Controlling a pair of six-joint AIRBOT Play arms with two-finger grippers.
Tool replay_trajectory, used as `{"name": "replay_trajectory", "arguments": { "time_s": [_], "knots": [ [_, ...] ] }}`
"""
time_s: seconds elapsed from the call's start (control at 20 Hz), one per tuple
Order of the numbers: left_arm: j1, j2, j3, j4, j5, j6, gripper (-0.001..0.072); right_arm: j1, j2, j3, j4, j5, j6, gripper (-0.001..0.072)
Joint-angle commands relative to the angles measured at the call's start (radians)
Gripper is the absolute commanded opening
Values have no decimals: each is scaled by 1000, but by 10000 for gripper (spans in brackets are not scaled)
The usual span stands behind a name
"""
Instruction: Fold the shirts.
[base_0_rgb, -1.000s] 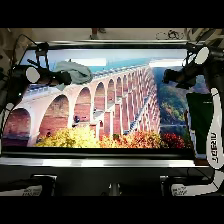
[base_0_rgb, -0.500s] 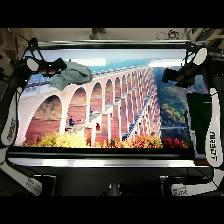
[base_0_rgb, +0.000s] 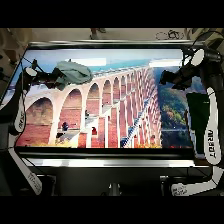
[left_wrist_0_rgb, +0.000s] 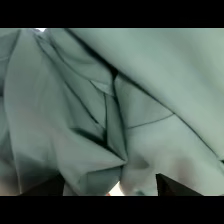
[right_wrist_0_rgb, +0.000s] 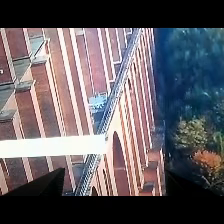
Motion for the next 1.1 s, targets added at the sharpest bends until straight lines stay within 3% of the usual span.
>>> {"name": "replay_trajectory", "arguments": {
  "time_s": [0.0, 0.05, 0.1, 0.2, 0.25, 0.4, 0.5, 0.55, 0.7, 0.85, 0.95, 1.05],
  "knots": [
    [-24, -34, 4, -49, 107, -3, 675, 1, -1, 0, 4, 0, 0, 672],
    [-35, -39, 3, -49, 125, -3, 673, 1, -1, 0, 4, 0, 0, 672],
    [-43, -45, 3, -49, 132, -4, 586, 1, -1, 0, 4, 0, 0, 672],
    [-50, -49, 4, -50, 129, -2, 74, 1, 0, 0, 9, 1, 0, 671],
    [-51, -37, 5, -75, 128, 47, 38, 1, 2, 0, 11, 0, 0, 671],
    [-66, 103, 5, -153, 127, 316, 26, 1, 37, 7, 11, -29, -83, 669],
    [-107, 296, 5, -153, 87, 566, 26, 1, 98, 44, 10, -30, -120, 669],
    [-137, 411, 5, -153, 49, 651, 25, 1, 148, 61, 7, -37, -141, 670],
    [-267, 713, -6, -97, -35, 669, 26, 1, 325, 93, -30, -36, -168, 671],
    [-438, 923, -121, 69, -127, 493, 25, 1, 504, 92, -53, 64, -144, 671],
    [-553, 1003, -274, 93, -169, 437, 26, 1, 578, 92, -65, 183, -125, 670],
    [-664, 1030, -469, 93, -130, 386, 26, 1, 597, 92, -72, 322, -112, 670]
  ]
}}
